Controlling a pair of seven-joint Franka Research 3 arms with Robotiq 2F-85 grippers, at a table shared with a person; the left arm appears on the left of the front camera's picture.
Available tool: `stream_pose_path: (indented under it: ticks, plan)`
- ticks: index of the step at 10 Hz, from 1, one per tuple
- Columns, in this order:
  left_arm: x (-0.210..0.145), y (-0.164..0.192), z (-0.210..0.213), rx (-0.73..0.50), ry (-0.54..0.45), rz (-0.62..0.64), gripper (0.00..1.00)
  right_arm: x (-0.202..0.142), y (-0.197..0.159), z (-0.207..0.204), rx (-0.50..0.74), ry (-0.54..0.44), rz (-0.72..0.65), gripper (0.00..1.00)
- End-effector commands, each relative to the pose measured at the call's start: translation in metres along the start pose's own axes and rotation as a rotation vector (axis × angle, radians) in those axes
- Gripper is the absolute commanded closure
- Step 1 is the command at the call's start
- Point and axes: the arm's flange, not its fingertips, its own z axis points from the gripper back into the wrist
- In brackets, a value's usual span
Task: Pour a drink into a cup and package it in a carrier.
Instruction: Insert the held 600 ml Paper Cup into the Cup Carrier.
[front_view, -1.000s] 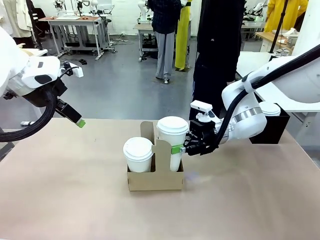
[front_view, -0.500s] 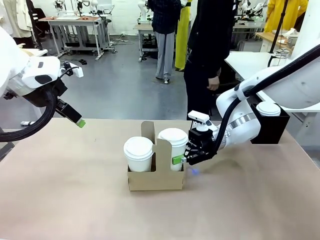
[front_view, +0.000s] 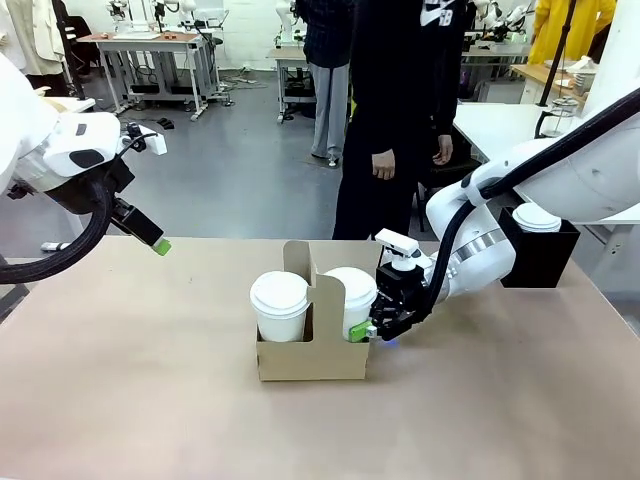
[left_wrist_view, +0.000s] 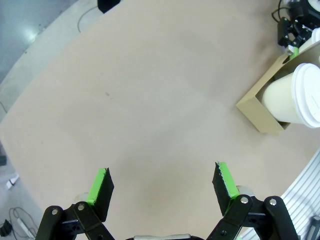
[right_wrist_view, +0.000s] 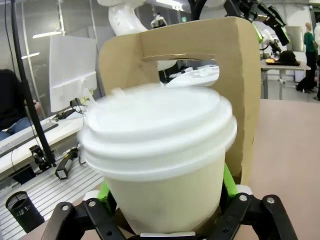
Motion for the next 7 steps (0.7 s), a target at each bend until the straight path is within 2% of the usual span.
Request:
stream_pose_path:
  ticks: [1,7]
  plan:
    - [0.000,-0.002,0.003,0.008,0.010,0.013,0.00,0.002,0.006,0.002,0.002,0.054,0.045,0.00]
    - [0.000,-0.002,0.003,0.008,0.010,0.013,0.00,0.038,0.047,0.051,-0.185,0.151,0.052,0.00]
